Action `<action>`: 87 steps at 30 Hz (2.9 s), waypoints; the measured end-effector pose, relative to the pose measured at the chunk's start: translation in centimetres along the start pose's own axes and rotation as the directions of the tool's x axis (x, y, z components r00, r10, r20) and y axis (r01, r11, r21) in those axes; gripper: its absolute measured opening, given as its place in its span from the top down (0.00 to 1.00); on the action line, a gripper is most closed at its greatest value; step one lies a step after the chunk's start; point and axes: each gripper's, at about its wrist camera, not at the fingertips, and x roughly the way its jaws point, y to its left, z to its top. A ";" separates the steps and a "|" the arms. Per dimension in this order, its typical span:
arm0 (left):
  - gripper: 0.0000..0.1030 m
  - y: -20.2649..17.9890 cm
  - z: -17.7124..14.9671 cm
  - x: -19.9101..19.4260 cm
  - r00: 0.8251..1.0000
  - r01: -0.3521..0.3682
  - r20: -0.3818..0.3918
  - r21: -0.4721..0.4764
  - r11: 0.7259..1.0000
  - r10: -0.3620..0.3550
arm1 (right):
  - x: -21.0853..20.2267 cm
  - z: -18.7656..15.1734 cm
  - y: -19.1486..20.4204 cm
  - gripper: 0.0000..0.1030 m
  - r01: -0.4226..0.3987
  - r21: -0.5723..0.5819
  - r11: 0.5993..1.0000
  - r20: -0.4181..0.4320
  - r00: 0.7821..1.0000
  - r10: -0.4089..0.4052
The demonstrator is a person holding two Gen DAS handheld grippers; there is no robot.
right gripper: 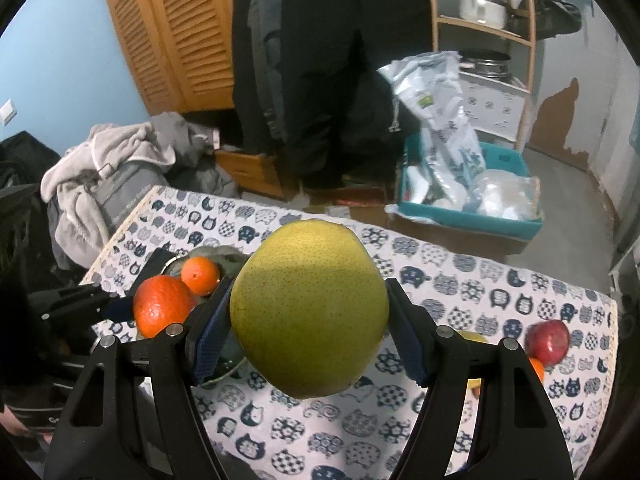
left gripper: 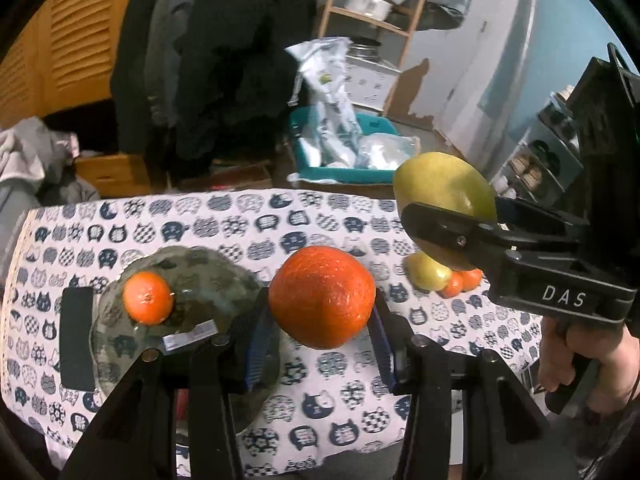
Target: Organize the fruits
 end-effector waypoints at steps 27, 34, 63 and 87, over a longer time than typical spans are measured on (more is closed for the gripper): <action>0.55 14.2 -4.2 3.4 0.973 -0.207 -0.141 -0.209 0.956 0.180 | 12.7 -1.6 8.1 0.30 -0.123 -0.073 0.990 -0.239 0.966 0.102; 0.54 16.5 -5.7 5.3 0.963 -0.215 -0.218 -0.260 0.941 0.160 | 15.7 -3.6 9.5 0.30 -0.143 -0.099 0.985 -0.329 0.939 0.103; 0.38 14.0 -4.9 4.1 0.963 -0.211 -0.215 -0.227 0.951 0.163 | 11.8 -2.0 7.4 0.30 -0.122 -0.055 0.991 -0.224 0.969 0.107; 0.26 3.0 -0.8 -1.4 0.996 -0.094 -0.008 -0.061 0.994 0.094 | -1.7 0.1 1.9 0.28 0.004 -0.029 1.000 0.054 0.999 -0.003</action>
